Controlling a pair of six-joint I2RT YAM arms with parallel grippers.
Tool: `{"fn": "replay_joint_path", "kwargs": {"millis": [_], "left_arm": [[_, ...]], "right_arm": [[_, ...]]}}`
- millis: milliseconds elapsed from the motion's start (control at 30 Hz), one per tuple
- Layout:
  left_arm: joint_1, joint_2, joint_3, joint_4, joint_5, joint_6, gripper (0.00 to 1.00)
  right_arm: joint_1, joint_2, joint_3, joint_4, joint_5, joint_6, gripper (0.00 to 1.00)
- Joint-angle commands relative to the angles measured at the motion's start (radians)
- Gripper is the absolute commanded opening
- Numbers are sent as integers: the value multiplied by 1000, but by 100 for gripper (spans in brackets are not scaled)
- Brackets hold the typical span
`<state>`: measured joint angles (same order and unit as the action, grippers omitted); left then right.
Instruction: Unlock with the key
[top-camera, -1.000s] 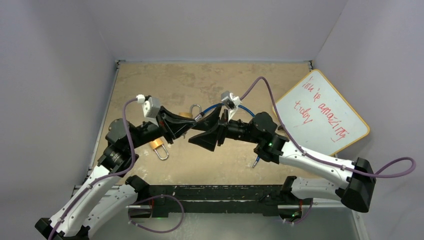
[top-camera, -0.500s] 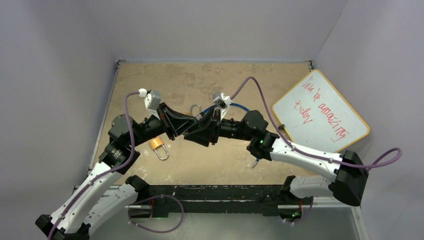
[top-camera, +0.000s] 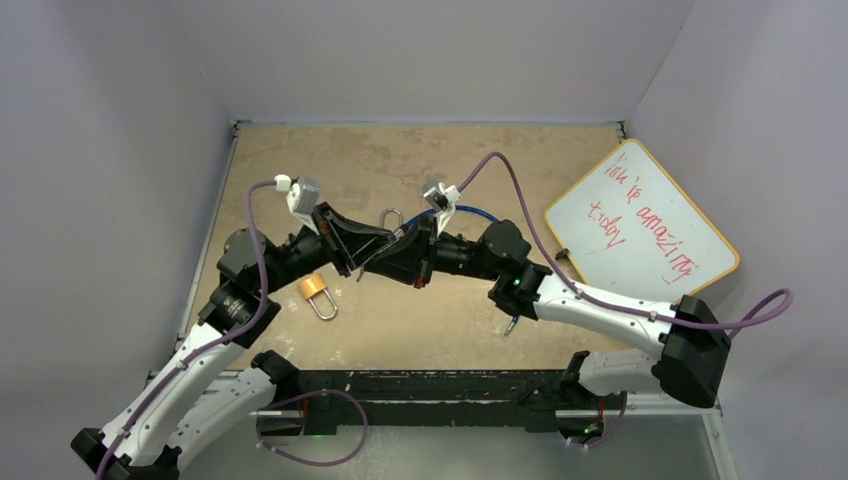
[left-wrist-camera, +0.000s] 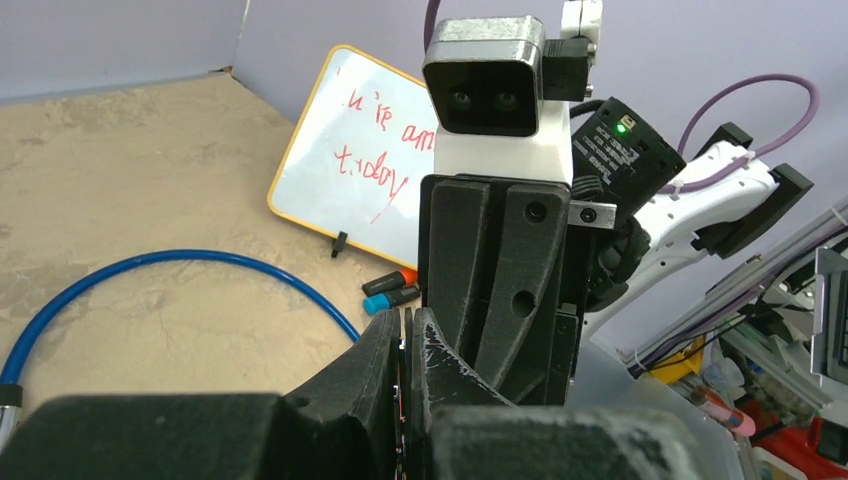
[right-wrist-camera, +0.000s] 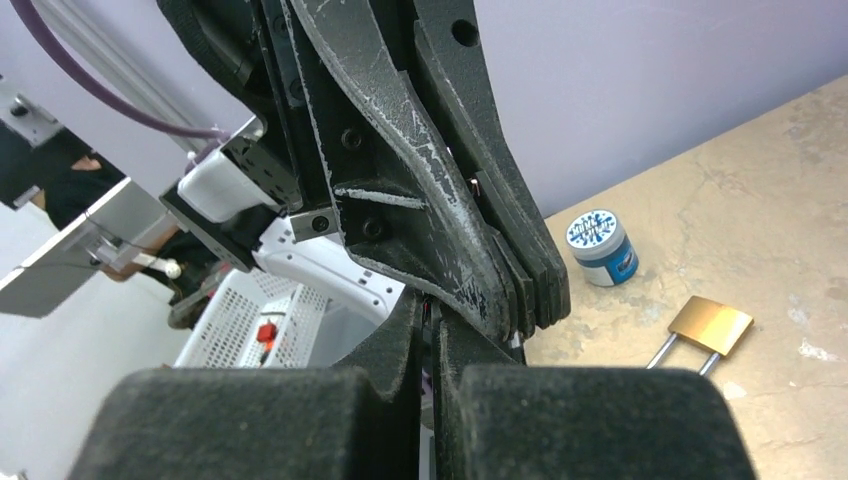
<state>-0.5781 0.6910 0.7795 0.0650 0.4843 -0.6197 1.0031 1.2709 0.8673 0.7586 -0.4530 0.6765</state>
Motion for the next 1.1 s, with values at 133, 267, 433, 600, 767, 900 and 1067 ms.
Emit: {"fn": "replay_joint_path", "kwargs": {"millis": [133, 267, 433, 600, 767, 900, 1067], "left_arm": [[-1, 21, 18, -49, -114, -28, 27], [-1, 39, 17, -160, -237, -58, 56], [0, 49, 25, -382, -389, -113, 68], [-2, -37, -78, -413, -326, -264, 68], [1, -132, -188, -313, -232, -401, 55], [0, -105, -199, -322, -185, -421, 51], [1, -97, -225, -249, -177, -458, 44]], "right_arm": [[3, -38, -91, 197, 161, 267, 0], [-2, -68, -180, 191, 269, 476, 0], [-25, -97, -300, 106, 394, 764, 0], [-52, -40, -410, 292, 440, 928, 0], [-55, 48, -404, 434, 421, 959, 0], [-58, 101, -396, 502, 407, 1006, 0], [-58, 146, -381, 557, 369, 1018, 0]]}}
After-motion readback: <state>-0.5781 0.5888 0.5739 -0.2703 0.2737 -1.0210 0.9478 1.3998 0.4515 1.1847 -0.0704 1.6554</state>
